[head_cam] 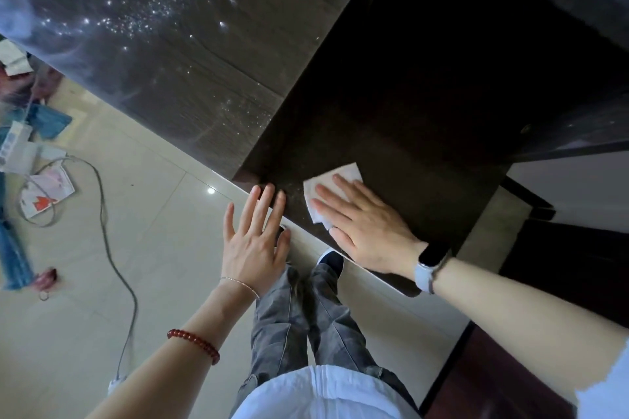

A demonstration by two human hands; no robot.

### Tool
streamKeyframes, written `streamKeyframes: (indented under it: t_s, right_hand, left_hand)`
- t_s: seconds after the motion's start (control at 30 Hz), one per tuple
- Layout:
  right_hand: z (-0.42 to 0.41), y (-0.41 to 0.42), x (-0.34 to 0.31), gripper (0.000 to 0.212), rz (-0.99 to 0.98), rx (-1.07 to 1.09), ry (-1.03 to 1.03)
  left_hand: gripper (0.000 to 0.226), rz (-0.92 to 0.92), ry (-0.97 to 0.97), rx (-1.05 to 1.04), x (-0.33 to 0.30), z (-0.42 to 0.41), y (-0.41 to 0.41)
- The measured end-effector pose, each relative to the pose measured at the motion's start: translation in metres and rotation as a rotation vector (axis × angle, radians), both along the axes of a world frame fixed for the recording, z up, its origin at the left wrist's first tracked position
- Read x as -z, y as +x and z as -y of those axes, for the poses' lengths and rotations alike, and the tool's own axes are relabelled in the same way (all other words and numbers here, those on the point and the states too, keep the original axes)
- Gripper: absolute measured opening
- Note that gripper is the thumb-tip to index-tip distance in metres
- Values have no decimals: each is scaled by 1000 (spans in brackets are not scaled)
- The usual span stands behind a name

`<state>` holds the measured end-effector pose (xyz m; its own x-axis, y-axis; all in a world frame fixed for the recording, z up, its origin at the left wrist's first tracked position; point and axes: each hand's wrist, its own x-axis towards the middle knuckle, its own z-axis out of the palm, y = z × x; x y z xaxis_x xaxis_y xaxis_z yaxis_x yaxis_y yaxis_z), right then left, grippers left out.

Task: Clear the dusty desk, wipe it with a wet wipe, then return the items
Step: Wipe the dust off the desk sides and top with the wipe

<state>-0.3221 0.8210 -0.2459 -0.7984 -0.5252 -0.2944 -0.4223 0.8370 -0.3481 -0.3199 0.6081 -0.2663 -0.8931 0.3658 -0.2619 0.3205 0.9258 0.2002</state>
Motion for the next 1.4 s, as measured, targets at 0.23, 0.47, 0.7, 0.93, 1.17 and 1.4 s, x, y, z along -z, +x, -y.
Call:
streamKeyframes:
  t_s: [0.23, 0.47, 0.7, 0.93, 1.17, 1.4]
  right_hand:
    - [-39, -93, 3, 50, 23, 668, 71]
    - [29, 48, 7, 52, -42, 180, -105]
    - [2, 32, -21, 39, 20, 832, -625]
    - [-35, 72, 18, 52, -128, 869, 87]
    - [-34, 73, 20, 55, -137, 891, 112]
    - [-36, 76, 20, 48, -206, 918, -1]
  left_hand:
    - [56, 5, -30, -14, 3, -1, 0]
    - [52, 19, 1, -54, -10, -6, -2]
    - [43, -98, 173, 126, -30, -36, 1]
    - [55, -30, 30, 394, 4, -69, -13]
    - [60, -9, 22, 53, 4, -62, -43]
    - [50, 101, -3, 552, -9, -71, 42]
